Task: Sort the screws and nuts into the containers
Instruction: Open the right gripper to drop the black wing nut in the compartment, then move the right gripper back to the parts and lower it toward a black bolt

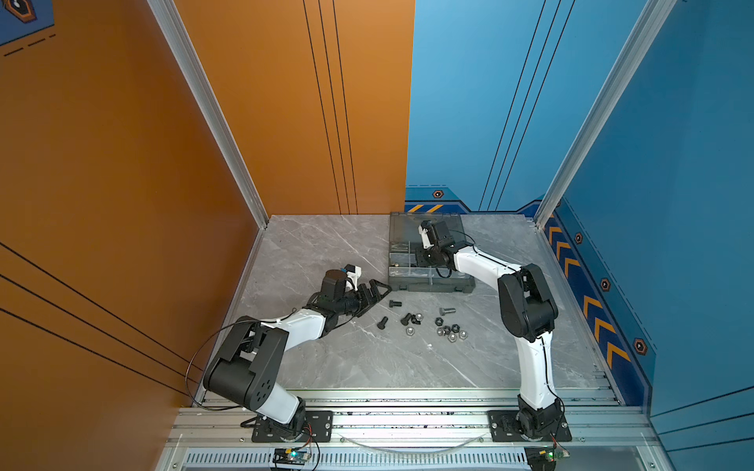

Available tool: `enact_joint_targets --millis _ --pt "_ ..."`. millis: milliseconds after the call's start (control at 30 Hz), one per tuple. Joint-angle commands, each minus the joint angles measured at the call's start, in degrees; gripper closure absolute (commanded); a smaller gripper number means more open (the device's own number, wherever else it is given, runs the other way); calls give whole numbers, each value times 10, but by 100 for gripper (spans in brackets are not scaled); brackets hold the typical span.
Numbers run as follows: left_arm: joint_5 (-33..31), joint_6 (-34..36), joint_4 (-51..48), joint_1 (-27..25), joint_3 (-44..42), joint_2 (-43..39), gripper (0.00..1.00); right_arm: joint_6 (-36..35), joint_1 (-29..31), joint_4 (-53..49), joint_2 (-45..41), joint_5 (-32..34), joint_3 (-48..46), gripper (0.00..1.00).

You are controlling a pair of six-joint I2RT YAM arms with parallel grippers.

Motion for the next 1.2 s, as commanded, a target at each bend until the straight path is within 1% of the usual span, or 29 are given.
enact_joint_targets --millis 0,100,233,433,633,867,1033,1167 --pt "5 -3 7 -2 0 4 2 -7 5 -21 7 17 16 71" --pt "6 -5 7 -2 1 4 2 -10 6 -29 -2 21 16 66" --pt "5 -6 7 -3 0 0 2 -14 8 -35 -37 26 -2 64" --pt "4 -5 7 -4 -1 -3 2 -22 15 -59 -128 12 -57 61" --pt "4 -4 7 -4 0 0 2 -15 27 -70 -219 -12 -139 58" --pt "4 -4 7 -7 0 -1 2 -13 56 -102 -310 2 -226 56" --pt "-1 -4 7 -10 -3 -4 2 6 78 -104 -355 1 -289 55" --pt "-1 -4 7 -9 -2 -7 2 34 99 -92 -377 -3 -338 54"
